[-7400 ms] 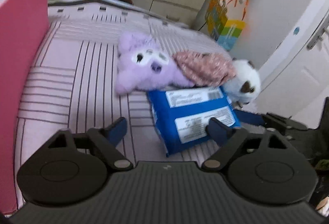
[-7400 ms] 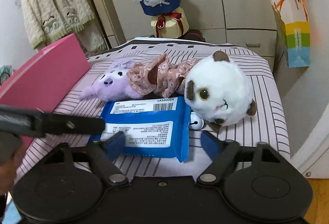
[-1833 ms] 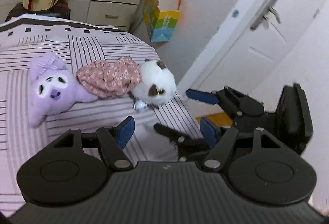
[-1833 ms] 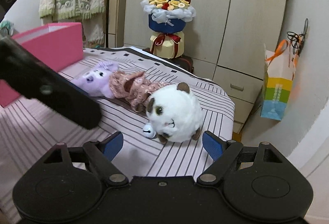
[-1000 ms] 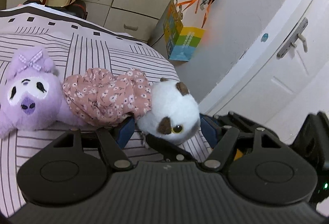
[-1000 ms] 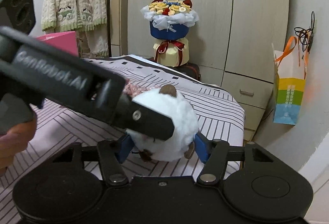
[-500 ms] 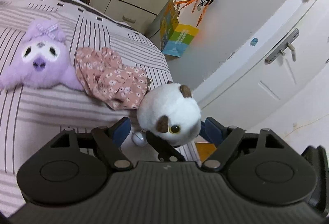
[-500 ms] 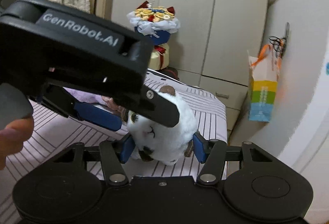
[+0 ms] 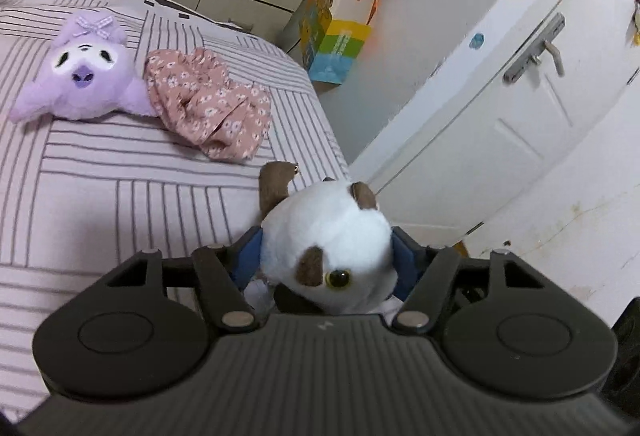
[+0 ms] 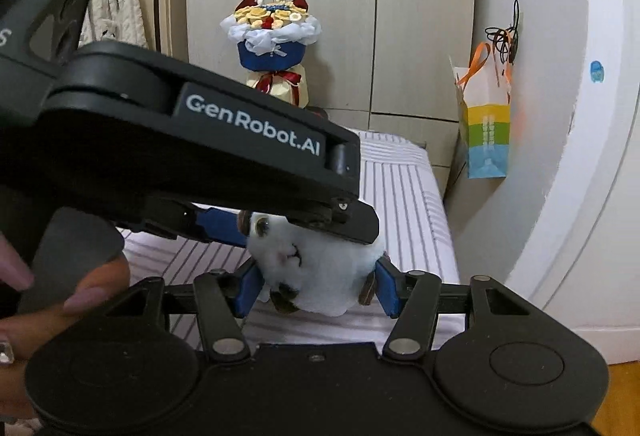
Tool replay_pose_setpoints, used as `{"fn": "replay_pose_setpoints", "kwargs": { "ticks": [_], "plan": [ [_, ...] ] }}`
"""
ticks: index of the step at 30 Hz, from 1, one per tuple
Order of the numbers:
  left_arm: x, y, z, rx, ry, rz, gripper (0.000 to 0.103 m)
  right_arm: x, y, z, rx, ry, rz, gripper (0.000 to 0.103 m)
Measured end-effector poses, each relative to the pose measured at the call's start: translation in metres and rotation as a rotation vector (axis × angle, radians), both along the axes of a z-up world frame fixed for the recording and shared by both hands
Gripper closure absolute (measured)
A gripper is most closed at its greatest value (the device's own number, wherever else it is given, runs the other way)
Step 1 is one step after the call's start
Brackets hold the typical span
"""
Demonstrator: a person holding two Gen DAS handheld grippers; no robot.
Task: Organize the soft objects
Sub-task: 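Carry the dog plush with the left tool over the pink box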
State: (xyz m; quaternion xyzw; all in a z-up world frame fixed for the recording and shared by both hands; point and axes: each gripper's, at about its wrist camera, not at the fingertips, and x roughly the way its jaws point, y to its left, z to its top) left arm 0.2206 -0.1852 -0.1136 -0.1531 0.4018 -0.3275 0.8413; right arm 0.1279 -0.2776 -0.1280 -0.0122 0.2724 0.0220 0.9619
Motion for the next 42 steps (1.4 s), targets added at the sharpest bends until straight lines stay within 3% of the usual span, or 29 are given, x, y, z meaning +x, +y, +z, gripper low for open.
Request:
{"fn": "replay_pose_setpoints", "kwargs": {
  "ticks": [7, 13, 23, 27, 37, 42],
  "plan": [
    [-0.021, 0.011, 0.018, 0.135, -0.002, -0.062, 0.04, -0.021, 0.011, 0.005, 0.059, 0.039, 0.06, 0.041],
    [-0.046, 0.026, 0.042, 0.225, -0.029, -0.1, 0.041, -0.037, 0.029, 0.022, 0.049, 0.075, 0.159, 0.041],
    [-0.077, 0.079, 0.086, 0.182, -0.08, -0.098, 0.04, -0.058, 0.066, 0.073, -0.029, 0.079, 0.295, 0.041],
    [-0.09, 0.105, 0.101, 0.171, -0.111, -0.076, 0.04, -0.061, 0.081, 0.09, -0.011, 0.081, 0.353, 0.041],
    [-0.113, 0.179, 0.139, 0.147, -0.21, 0.063, 0.04, -0.068, 0.143, 0.126, -0.033, -0.023, 0.481, 0.04],
    [-0.11, 0.219, 0.15, 0.133, -0.259, 0.154, 0.04, -0.052, 0.171, 0.138, 0.014, -0.071, 0.56, 0.04]
  ]
}}
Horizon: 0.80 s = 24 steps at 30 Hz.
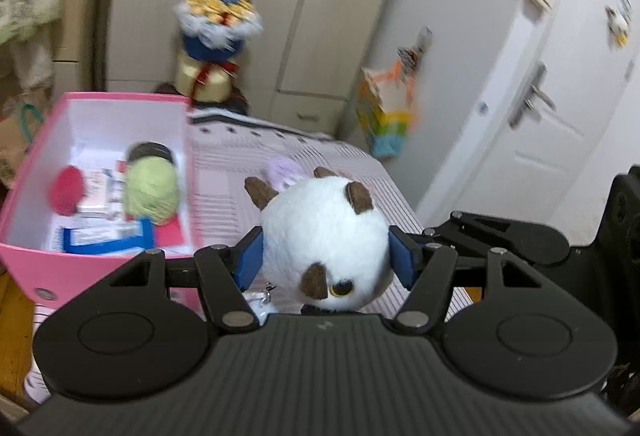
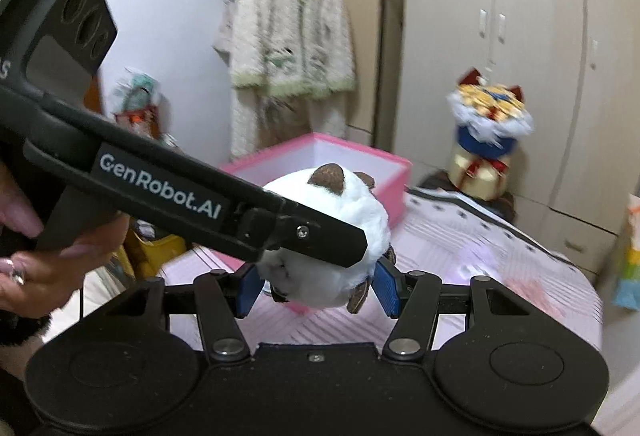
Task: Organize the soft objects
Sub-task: 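Carry the dog plush with the left tool over the pink box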
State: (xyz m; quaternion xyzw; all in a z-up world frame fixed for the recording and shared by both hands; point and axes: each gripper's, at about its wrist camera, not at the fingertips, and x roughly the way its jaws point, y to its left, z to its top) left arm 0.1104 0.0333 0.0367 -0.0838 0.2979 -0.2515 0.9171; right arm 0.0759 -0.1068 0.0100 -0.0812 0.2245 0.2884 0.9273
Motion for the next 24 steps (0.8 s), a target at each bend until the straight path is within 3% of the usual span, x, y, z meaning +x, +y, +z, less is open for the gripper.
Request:
{"fn": "replay_pose_setpoints", "kwargs": {
  "ticks": [8, 13, 18, 24],
  "plan": [
    [0.035, 0.049, 0.012, 0.023, -0.022, 0.094, 0.039, 0.049, 0.04, 0.003, 0.107, 0.013, 0.083, 0.04],
    [0.06, 0.073, 0.007, 0.0, -0.012, 0.156, 0.038, 0.091, 0.053, 0.002, 0.191, 0.106, 0.12, 0.04],
    [0.088, 0.084, -0.016, -0.006, 0.058, 0.192, 0.038, 0.127, 0.061, -0.019, 0.269, 0.245, 0.121, 0.04],
    [0.115, 0.095, -0.044, -0.028, 0.159, 0.21, 0.038, 0.15, 0.074, -0.044, 0.215, 0.324, 0.101, 0.04]
  ]
}}
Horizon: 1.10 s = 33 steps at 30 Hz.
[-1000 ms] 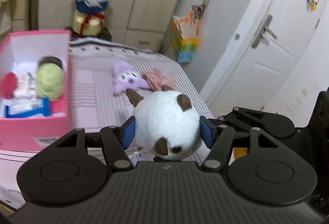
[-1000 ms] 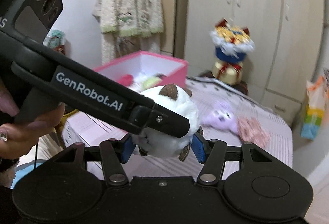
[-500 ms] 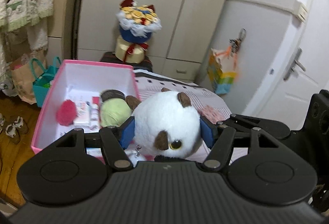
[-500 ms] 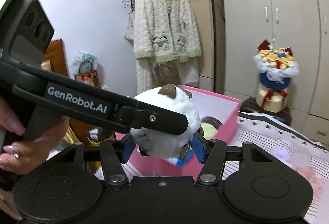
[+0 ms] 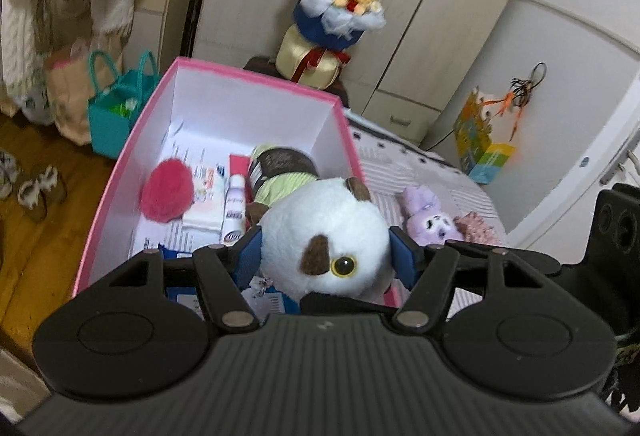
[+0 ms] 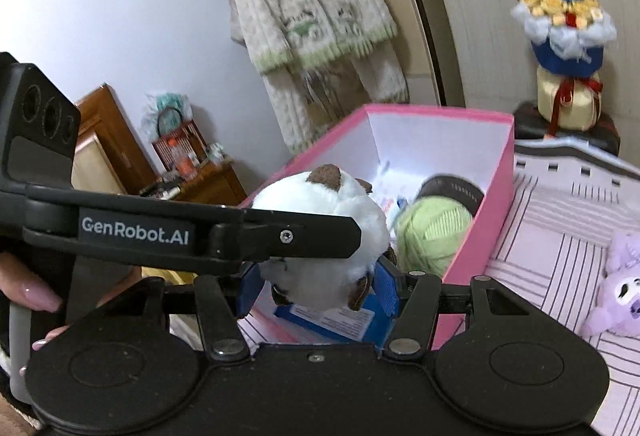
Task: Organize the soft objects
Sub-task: 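Carry the dog plush with the left tool over the pink box, then open the left tool to drop the dog plush into the box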
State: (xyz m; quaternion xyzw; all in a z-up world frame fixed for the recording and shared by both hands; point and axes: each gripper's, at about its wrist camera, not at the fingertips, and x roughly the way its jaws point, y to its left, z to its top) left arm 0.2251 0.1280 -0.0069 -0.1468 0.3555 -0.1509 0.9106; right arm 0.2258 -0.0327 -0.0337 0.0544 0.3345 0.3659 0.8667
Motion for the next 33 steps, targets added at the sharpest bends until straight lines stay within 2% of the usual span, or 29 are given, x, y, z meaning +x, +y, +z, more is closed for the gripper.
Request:
{"fn": "replay_pose_setpoints", "kwargs": {
  "ticks": [6, 8, 11, 14, 23, 33],
  "plan": [
    [0.011, 0.008, -0.018, -0.049, 0.052, 0.006, 0.038, 0.004, 0.01, -0.006, -0.094, -0.005, 0.003, 0.037],
    [0.012, 0.009, -0.022, -0.04, 0.059, 0.036, 0.036, 0.001, 0.014, -0.007, -0.133, -0.036, -0.007, 0.037],
    [0.006, 0.01, -0.02, -0.01, 0.024, 0.06, 0.036, -0.006, 0.013, -0.005, -0.184, -0.104, -0.045, 0.034],
    [-0.004, 0.018, -0.014, -0.038, 0.004, 0.057, 0.036, -0.014, 0.001, 0.002, -0.153, -0.115, -0.049, 0.034],
    [-0.046, 0.02, 0.013, 0.035, -0.072, 0.018, 0.036, -0.056, -0.053, 0.023, -0.065, -0.127, -0.071, 0.034],
    [-0.086, -0.009, 0.036, 0.077, -0.147, -0.117, 0.036, -0.108, -0.117, 0.038, -0.11, -0.205, -0.179, 0.034]
  ]
}}
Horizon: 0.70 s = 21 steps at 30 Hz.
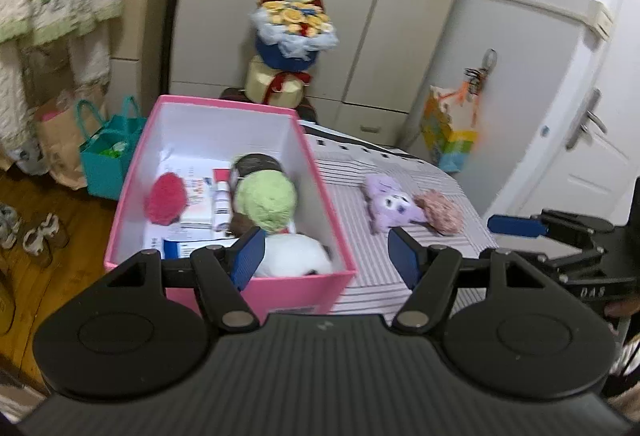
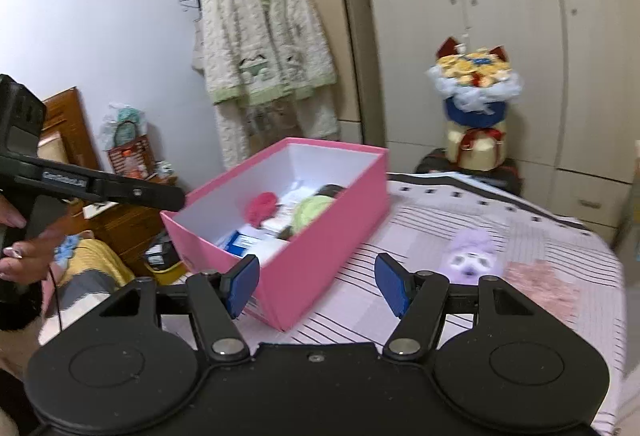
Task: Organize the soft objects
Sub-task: 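Open the left tool to drop the dog plush into the box, then move the left tool back to the pink floral cloth on the bed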
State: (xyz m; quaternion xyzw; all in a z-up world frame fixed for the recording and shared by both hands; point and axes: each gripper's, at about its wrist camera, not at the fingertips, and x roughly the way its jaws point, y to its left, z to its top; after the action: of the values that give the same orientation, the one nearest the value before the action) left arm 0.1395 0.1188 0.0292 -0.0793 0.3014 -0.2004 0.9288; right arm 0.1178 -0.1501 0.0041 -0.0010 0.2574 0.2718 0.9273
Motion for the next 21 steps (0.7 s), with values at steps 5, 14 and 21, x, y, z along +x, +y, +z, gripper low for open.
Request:
{"fn": "replay_pose_setpoints", "kwargs": {
  "ticks": [5, 14, 21],
  "plan": [
    [-0.007, -0.028, 0.001, 0.017, 0.002, -0.086, 0.036, -0.014, -0.031, 0.0, -0.024, -0.008, -0.069, 0.032],
    [0.004, -0.098, -0.007, 0.059, 0.026, -0.238, 0.036, -0.017, -0.08, -0.019, -0.068, -0.004, -0.157, 0.027],
    [0.031, -0.14, -0.022, 0.021, 0.016, -0.286, 0.036, 0.007, -0.104, -0.049, -0.097, 0.011, -0.184, 0.025]
  ]
}}
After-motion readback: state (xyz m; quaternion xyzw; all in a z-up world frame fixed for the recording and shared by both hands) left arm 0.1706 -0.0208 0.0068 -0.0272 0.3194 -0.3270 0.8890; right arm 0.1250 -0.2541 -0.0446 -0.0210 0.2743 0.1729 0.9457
